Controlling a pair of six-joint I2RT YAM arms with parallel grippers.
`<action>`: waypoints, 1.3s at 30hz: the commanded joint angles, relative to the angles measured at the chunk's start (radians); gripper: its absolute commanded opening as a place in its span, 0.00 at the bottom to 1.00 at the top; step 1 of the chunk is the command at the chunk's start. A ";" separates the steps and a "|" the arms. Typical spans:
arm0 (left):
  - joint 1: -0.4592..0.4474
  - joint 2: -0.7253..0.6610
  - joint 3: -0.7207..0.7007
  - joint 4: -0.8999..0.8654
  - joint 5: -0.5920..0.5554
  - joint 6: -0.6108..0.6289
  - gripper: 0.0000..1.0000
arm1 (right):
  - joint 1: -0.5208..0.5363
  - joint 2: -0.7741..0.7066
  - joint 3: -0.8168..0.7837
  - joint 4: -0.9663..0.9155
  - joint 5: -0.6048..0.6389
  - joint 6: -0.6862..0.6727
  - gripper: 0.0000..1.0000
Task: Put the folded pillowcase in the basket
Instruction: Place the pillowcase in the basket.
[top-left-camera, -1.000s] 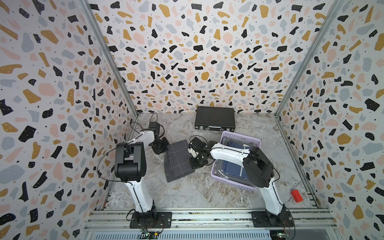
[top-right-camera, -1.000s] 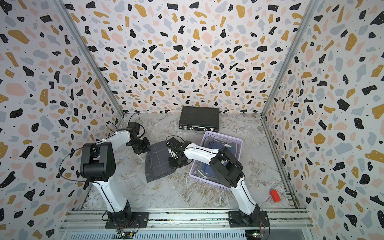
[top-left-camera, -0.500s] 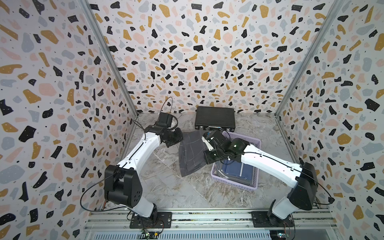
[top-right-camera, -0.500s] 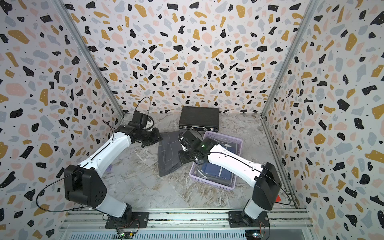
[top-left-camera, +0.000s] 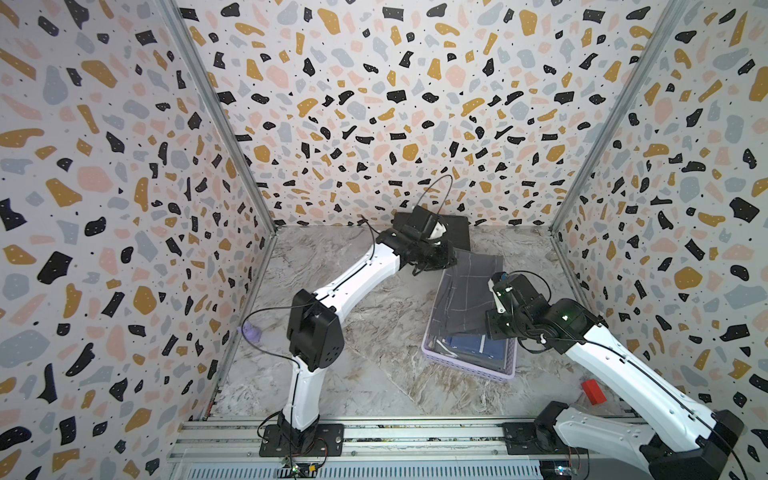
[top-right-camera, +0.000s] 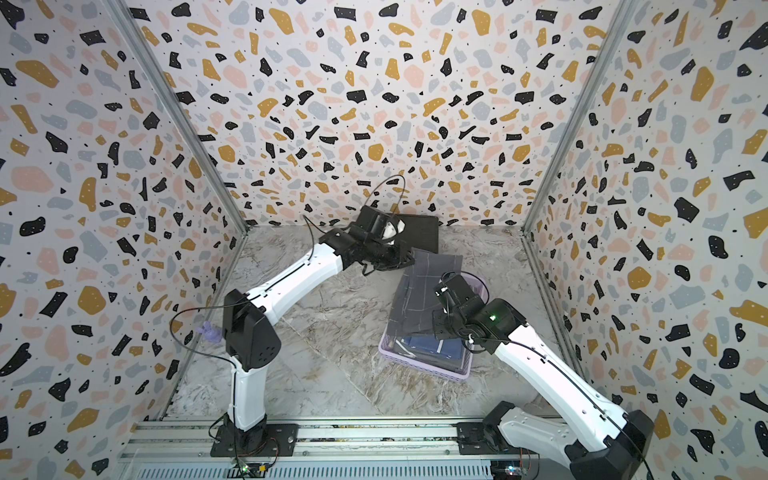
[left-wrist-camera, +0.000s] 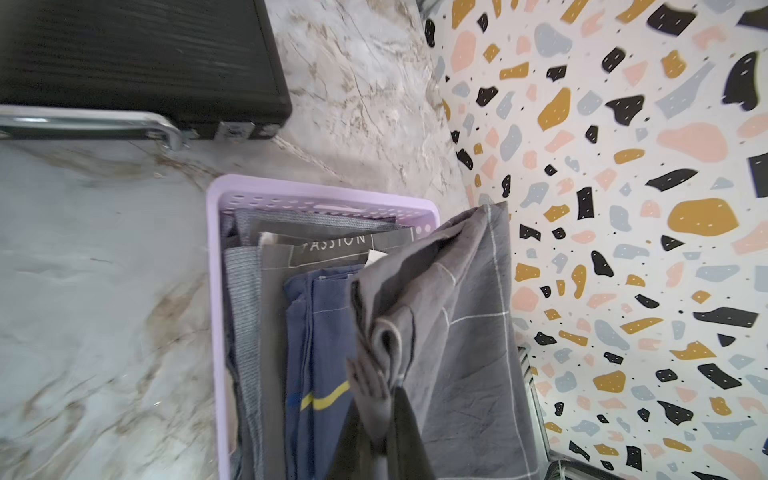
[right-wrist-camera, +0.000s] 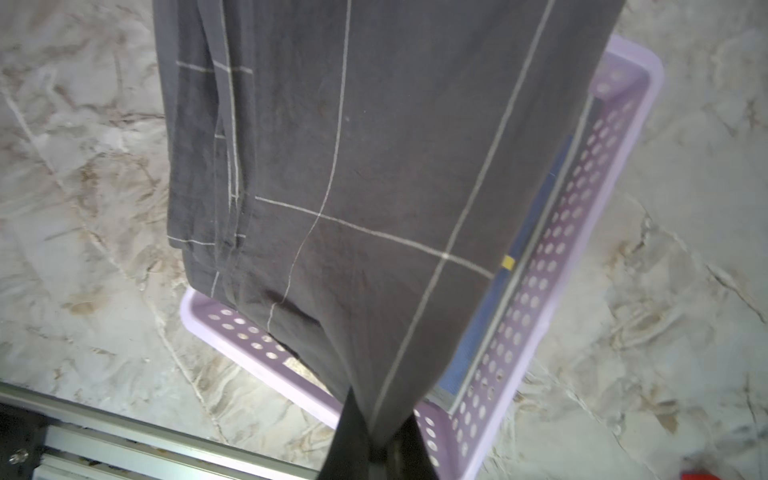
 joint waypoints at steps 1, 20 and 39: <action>-0.008 0.069 0.076 0.012 0.026 -0.020 0.04 | -0.041 -0.027 -0.042 -0.052 -0.010 -0.026 0.00; -0.010 0.262 0.122 0.059 0.057 0.015 0.33 | -0.102 0.033 -0.242 0.053 -0.062 0.007 0.21; 0.021 -0.243 -0.372 -0.089 -0.287 0.300 1.00 | -0.102 -0.118 -0.133 -0.099 0.191 0.016 0.60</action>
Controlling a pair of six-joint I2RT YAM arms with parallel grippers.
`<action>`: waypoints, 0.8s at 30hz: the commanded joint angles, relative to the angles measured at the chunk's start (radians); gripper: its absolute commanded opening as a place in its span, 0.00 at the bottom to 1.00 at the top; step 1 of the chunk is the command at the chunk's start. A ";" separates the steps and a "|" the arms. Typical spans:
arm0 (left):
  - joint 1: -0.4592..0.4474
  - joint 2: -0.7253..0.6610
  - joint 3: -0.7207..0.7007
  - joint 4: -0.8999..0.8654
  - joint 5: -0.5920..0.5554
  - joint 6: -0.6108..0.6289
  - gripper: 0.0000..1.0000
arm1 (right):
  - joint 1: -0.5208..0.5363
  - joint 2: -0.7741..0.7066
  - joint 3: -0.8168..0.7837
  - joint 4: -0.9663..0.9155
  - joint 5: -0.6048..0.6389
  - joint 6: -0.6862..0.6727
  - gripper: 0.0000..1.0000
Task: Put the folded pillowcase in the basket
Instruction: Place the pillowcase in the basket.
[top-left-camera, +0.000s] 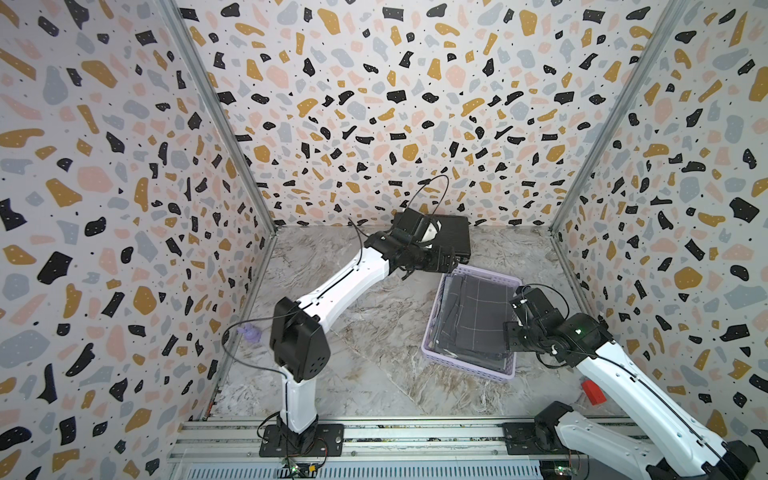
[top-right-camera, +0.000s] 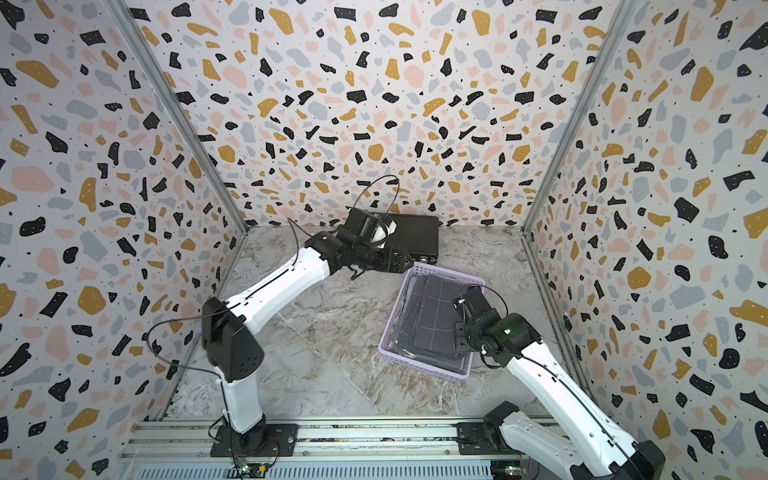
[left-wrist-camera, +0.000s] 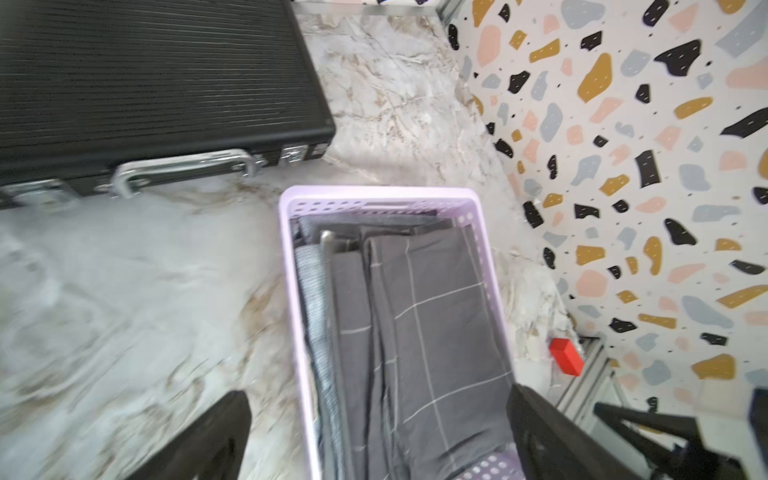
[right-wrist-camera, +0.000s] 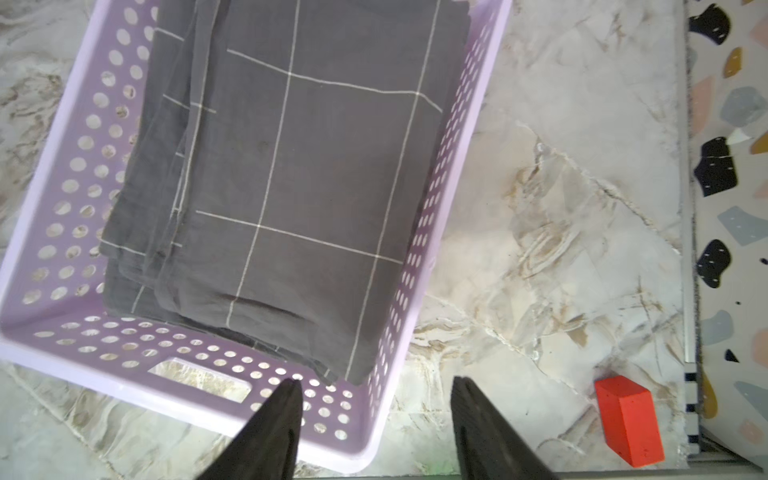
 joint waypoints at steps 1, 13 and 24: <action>0.000 -0.014 -0.168 -0.058 -0.122 0.084 1.00 | -0.003 0.012 -0.010 -0.008 0.071 -0.002 0.56; 0.000 0.002 -0.293 0.014 -0.043 0.042 1.00 | -0.018 0.274 -0.128 0.289 -0.048 0.037 0.03; -0.042 0.036 -0.320 0.114 0.090 0.028 0.98 | -0.022 0.290 -0.158 0.329 -0.065 0.037 0.00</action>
